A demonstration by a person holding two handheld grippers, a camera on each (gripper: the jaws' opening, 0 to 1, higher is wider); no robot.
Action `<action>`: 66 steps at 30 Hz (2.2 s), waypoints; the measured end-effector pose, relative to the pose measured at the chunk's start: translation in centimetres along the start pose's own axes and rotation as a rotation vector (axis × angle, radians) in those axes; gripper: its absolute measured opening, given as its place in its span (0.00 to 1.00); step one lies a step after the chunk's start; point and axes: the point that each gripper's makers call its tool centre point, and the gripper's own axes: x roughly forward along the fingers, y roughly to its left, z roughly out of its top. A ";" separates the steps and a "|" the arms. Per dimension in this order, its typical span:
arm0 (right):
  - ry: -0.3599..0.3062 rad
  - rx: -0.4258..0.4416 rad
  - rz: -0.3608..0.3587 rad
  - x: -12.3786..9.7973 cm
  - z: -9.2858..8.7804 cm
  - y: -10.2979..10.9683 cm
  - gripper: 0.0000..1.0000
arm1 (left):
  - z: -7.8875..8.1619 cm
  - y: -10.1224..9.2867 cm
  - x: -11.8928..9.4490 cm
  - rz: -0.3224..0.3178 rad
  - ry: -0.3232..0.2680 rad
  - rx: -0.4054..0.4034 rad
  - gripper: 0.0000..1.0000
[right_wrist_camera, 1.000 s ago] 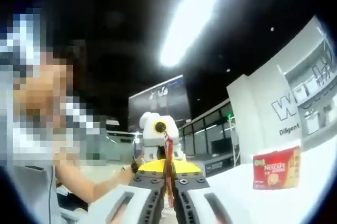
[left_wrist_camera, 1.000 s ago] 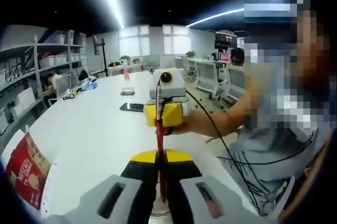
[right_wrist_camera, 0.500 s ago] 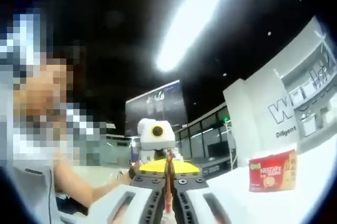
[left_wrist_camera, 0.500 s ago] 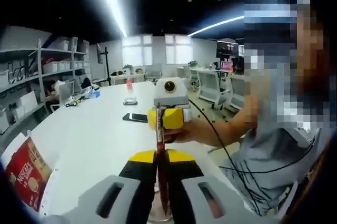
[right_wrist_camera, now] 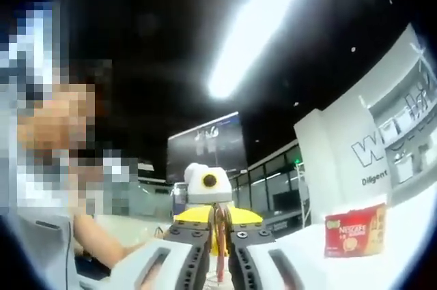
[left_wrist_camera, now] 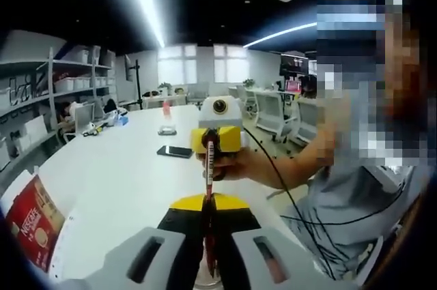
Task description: Tear open the coffee pouch, take out the coffee, and pour the coffee from the pouch into the cup
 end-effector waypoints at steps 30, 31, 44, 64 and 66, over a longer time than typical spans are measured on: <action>0.014 -0.020 -0.044 0.5 1.3 0.6 0.01 | 4.2 -0.7 0.3 0.037 -0.167 0.080 0.05; 0.012 -0.016 -0.044 0.4 1.4 0.6 0.01 | 4.1 -0.8 0.3 0.032 -0.160 0.079 0.05; -0.028 -0.014 -0.067 -0.3 2.7 0.1 0.01 | 1.2 -0.4 0.5 0.013 -0.040 0.053 0.05; -0.075 0.018 -0.069 -0.3 3.2 -0.3 0.01 | 0.3 0.0 0.2 0.030 0.000 0.086 0.14; -0.054 0.012 -0.064 0.1 2.5 -0.1 0.01 | 1.3 -0.6 0.3 0.009 -0.049 0.077 0.13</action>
